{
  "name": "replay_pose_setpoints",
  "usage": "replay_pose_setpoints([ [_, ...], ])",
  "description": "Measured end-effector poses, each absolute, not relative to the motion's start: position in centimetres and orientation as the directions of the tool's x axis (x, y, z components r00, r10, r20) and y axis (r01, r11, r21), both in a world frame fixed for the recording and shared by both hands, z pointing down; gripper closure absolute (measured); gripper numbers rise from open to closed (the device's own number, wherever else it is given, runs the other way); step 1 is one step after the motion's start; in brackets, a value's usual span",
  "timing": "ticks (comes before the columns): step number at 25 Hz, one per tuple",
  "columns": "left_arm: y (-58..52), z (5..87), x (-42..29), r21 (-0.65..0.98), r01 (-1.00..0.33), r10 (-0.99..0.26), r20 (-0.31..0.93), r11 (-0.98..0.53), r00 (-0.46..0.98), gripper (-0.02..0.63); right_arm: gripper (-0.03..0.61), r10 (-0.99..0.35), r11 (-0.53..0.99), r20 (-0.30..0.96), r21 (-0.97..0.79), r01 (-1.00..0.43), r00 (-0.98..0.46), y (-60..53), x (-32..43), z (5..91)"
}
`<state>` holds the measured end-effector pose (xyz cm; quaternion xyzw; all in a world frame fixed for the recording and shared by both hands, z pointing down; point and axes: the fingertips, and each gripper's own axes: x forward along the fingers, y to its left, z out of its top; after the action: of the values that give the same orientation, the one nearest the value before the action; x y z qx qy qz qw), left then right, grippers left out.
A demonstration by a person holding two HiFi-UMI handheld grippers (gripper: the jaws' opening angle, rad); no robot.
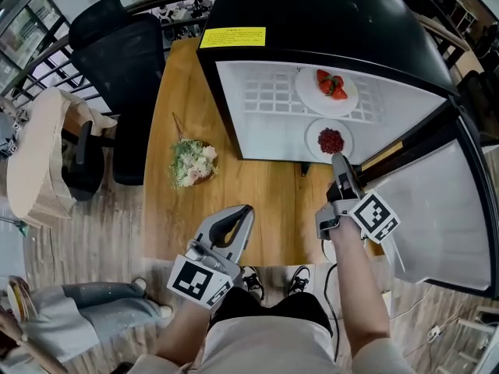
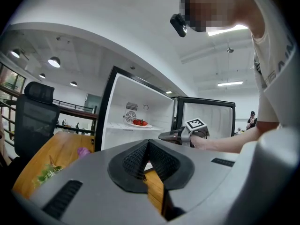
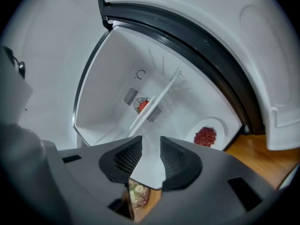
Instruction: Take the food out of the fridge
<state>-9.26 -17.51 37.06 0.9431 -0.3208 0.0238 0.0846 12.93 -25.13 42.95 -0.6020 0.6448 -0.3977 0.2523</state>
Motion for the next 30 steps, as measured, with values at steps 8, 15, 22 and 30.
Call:
replay_pose_setpoints([
  [8, -18.9, 37.4, -8.8, 0.163, -0.597, -0.590, 0.098, -0.785, 0.802, 0.606, 0.463, -0.989, 0.013, 0.065, -0.857, -0.515, -0.133, -29.5, 13.6, 37.9],
  [15, -19.6, 37.7, -9.4, 0.174, -0.600, -0.594, 0.092, -0.781, 0.799, 0.606, 0.463, -0.986, -0.031, 0.097, -0.906, -0.422, -0.134, -31.5, 13.4, 38.5],
  [22, -19.9, 37.6, -10.1, 0.177, -0.607, -0.602, 0.088, -0.775, 0.794, 0.606, 0.463, -0.989, -0.039, 0.078, -0.956, -0.289, -0.124, -32.3, 14.0, 38.7],
  [30, -19.8, 37.4, -10.1, 0.190, -0.601, -0.599, 0.075, -0.776, 0.797, 0.606, 0.465, -0.990, -0.058, 0.079, -0.982, -0.179, -0.114, -32.4, 14.1, 38.8],
])
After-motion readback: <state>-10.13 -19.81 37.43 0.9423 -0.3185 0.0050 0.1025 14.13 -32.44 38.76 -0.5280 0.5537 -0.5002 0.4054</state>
